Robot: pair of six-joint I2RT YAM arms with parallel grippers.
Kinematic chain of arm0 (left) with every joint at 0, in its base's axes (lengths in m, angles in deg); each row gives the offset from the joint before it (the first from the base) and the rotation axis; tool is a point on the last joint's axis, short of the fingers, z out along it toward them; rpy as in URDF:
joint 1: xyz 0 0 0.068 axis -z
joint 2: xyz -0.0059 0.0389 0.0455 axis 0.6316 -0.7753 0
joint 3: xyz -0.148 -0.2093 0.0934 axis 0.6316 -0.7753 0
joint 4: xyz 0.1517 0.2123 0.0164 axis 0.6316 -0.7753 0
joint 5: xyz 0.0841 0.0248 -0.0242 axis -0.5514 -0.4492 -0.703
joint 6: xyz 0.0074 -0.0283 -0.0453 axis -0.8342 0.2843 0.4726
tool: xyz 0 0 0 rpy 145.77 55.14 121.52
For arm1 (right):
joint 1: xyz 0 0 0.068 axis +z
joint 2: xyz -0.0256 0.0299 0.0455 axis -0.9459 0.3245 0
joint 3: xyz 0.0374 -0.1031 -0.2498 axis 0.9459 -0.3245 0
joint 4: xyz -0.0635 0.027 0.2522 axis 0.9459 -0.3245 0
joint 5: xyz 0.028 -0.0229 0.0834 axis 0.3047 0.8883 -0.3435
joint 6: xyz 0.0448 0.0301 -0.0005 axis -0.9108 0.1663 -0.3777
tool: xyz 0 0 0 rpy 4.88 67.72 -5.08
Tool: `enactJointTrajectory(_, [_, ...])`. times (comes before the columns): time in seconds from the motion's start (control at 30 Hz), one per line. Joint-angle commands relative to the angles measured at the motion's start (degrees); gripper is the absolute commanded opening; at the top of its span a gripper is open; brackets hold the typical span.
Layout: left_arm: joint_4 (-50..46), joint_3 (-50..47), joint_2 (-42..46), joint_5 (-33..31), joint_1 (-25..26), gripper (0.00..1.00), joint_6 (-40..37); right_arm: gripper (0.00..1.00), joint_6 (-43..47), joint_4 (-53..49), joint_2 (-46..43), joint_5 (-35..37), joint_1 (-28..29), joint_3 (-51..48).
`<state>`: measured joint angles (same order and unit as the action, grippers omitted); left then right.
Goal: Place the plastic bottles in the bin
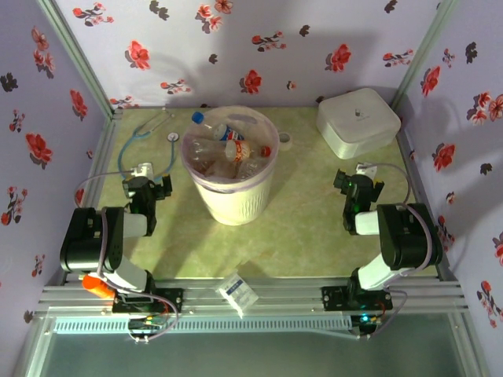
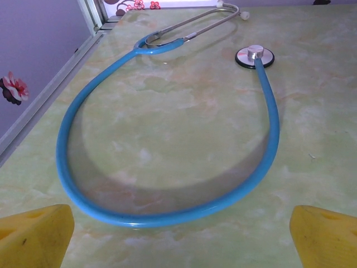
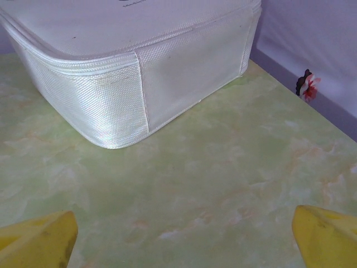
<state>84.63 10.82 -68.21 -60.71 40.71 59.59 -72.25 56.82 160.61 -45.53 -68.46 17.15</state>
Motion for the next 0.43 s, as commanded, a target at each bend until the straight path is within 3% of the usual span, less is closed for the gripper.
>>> enactJointTrajectory(0.0, [2.5, 0.8, 0.2, 0.6, -0.3, 1.0, 0.4, 0.99, -0.8, 1.6, -0.1, 0.5, -0.2, -0.2])
enactJointTrajectory(0.4, [2.5, 0.8, 0.2, 0.6, -0.3, 1.0, 0.4, 0.99, -0.7, 1.6, -0.2, 0.3, -0.2, -0.2])
